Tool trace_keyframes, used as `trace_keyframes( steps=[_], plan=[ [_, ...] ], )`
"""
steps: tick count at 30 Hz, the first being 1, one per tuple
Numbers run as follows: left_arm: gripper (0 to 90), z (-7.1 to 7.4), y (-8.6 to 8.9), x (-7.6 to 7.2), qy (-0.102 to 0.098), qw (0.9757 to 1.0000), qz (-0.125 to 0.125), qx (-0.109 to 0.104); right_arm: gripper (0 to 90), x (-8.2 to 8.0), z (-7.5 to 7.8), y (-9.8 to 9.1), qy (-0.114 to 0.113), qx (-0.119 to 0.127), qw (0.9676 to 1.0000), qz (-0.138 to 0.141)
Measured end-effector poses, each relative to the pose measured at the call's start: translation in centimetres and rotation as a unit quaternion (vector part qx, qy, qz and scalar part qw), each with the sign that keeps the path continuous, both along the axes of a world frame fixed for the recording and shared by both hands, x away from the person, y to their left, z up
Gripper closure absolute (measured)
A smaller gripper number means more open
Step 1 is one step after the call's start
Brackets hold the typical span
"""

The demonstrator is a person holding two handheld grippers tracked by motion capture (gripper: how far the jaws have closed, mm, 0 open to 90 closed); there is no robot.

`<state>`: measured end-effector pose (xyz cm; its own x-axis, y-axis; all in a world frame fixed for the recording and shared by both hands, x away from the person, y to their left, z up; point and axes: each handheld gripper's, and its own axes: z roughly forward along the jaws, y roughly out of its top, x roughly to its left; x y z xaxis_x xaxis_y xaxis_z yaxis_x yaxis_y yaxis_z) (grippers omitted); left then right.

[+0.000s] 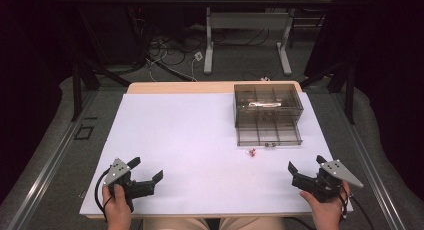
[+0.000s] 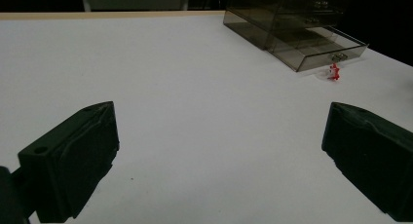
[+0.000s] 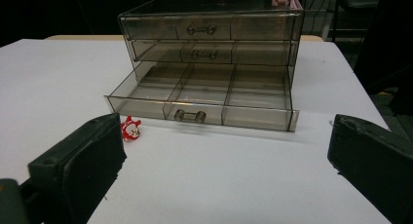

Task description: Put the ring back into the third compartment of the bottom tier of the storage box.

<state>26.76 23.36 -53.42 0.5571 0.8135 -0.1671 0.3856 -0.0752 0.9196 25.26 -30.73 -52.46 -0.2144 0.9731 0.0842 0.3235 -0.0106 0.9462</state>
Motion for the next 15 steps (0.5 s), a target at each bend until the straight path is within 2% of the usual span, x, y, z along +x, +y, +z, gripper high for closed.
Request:
trace_keyframes(
  steps=[5,6,8,13,15],
  plan=[
    [0.2,-0.2,-0.2,0.0,0.004,1.0,0.001,0.0,1.7,0.5,-0.2,0.2,0.005,0.001,1.0,0.003],
    [0.2,-0.1,-0.2,0.0,0.003,1.0,-0.002,0.002,4.9,0.6,-0.4,0.4,0.0,-0.003,1.0,0.005],
    [0.2,-0.1,-0.2,-0.1,0.001,1.0,-0.003,0.001,5.7,0.5,-0.4,0.7,0.008,-0.01,0.9999,0.01],
    [0.2,-0.1,-0.2,-0.3,0.0,1.0,-0.004,0.003,11.2,0.7,-0.4,1.5,0.003,-0.014,0.9996,0.023],
    [0.2,0.0,-0.1,-0.4,-0.002,1.0,-0.004,0.003,12.6,0.8,-0.3,1.7,0.002,-0.023,0.9993,0.029]
  ],
)
